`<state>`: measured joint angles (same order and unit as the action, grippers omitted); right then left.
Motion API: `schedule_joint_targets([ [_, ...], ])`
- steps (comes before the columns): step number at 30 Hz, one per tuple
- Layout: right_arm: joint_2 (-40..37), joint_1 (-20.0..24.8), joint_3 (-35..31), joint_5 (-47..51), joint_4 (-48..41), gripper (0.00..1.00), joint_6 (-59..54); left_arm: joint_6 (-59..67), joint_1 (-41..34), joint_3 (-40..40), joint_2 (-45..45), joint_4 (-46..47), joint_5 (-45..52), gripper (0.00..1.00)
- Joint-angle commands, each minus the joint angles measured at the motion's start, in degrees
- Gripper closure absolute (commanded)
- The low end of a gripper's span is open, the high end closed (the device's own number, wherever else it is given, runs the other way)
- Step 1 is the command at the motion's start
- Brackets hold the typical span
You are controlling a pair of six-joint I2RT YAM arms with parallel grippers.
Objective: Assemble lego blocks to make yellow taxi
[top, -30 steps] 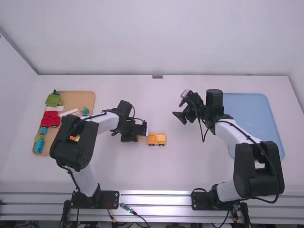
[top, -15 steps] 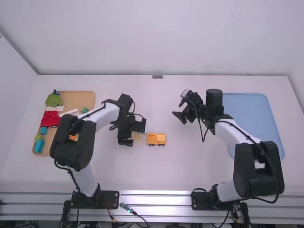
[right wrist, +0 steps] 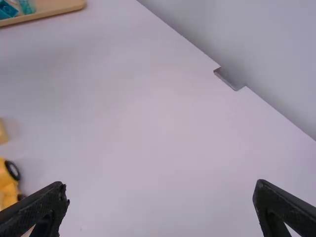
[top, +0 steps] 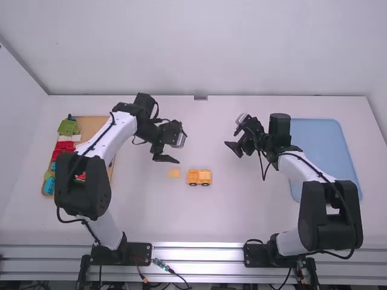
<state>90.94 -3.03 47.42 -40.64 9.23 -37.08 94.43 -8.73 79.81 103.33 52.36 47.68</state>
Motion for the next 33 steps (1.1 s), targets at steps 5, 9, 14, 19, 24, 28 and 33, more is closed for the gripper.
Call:
schedule_joint_targets([
  [5,-1.2,3.8,1.6,-13.8,-7.0,0.01,-10.4,-8.3,-0.6,-18.9,0.5,-20.7,13.2,0.01],
  [9,-1.2,3.5,0.1,-15.0,-9.7,0.01,-16.9,-21.8,-0.5,-28.1,0.5,-37.8,10.0,0.01],
  [14,-1.2,2.0,-4.9,-18.3,-6.9,0.01,-23.4,-22.6,1.9,-35.8,0.5,-48.3,14.3,0.01],
  [19,-1.1,-0.6,-10.3,-18.3,1.3,0.01,-21.2,-29.4,5.1,-40.1,0.5,-55.9,13.2,0.01],
  [24,3.7,-4.9,-14.2,-18.8,14.2,0.01,-15.6,-28.3,9.6,-42.7,0.5,-60.3,15.5,0.01],
  [28,10.5,-7.6,-13.9,-20.0,21.4,0.01,-11.1,-18.1,12.6,-42.9,0.8,-54.7,20.3,0.01],
  [33,15.8,-10.3,-14.0,-20.9,23.3,0.01,-11.4,-11.0,12.6,-43.6,2.8,-52.6,21.4,0.01],
])
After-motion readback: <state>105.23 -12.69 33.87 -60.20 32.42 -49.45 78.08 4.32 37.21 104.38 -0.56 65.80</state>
